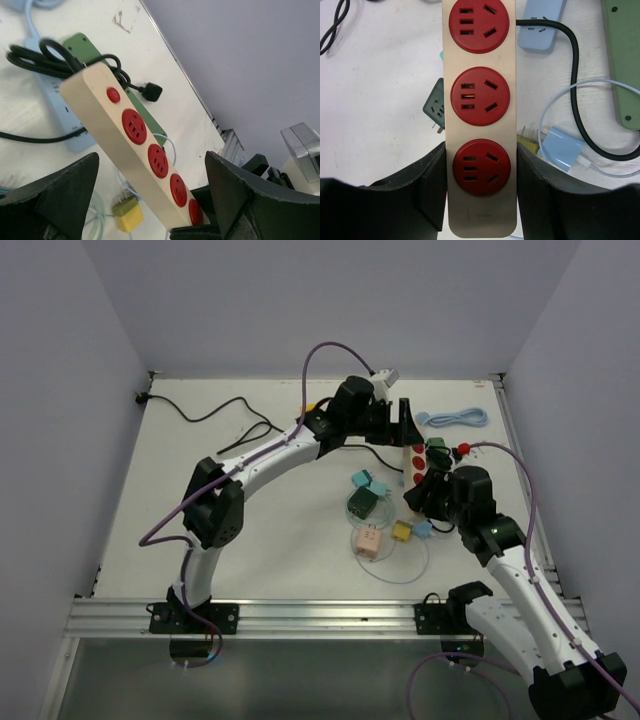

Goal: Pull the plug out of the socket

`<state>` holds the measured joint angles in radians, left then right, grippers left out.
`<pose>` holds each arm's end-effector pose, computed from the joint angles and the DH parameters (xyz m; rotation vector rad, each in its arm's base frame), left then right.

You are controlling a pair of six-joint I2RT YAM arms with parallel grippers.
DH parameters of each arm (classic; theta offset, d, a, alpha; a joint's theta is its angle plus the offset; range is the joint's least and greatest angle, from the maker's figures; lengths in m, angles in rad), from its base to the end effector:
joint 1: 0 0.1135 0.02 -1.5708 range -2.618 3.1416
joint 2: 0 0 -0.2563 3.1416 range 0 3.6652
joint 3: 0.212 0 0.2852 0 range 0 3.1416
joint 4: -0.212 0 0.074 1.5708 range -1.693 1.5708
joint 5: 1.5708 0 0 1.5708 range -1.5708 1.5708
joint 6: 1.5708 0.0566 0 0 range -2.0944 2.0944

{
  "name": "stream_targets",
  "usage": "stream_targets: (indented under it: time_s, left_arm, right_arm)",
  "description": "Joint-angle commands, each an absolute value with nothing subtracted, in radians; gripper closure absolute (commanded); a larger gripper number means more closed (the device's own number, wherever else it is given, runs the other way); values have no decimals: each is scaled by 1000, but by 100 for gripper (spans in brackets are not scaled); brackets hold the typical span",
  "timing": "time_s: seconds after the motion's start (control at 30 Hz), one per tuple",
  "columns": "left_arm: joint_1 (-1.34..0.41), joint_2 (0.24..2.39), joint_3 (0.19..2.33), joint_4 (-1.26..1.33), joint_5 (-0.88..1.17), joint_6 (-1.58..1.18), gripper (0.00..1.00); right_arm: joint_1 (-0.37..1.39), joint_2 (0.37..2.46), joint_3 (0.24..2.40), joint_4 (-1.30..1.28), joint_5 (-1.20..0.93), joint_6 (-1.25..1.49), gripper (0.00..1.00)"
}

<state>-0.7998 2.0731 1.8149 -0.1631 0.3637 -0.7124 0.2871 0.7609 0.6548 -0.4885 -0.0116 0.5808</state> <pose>0.3647 -0.4043 0.2731 0.3592 2.1944 -1.2765 0.2167 0.0647 0.2472 0.3167 2.1876 0.5051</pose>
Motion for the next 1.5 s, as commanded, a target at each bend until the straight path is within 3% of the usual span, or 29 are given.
stream_targets:
  time_s: [0.0,0.33,0.57,0.9,1.17,1.47]
  left_arm:
    - [-784,2094,1916,-299,322,-591,10]
    - [-756,1849,1789,-454,177,-419,7]
    - [-755,1517,1464,-427,22,-330,4]
    - [-742,1207,1140,-417,-142,-255,0]
    - [-732,1037,974,-376,-308,-173,0]
    - [-716,936,822,-282,-333,-183,0]
  right_arm:
    - [282,741,693,-472,44,568,100]
    - [253,830,741,-482,170,517,100]
    - [16,919,843,-495,121,453,100]
    - [-95,1077,1043,-540,314,361,100]
    - [-242,1205,1029,-471,105,376,97]
    - [-244,1333,936,-416,121,351,91]
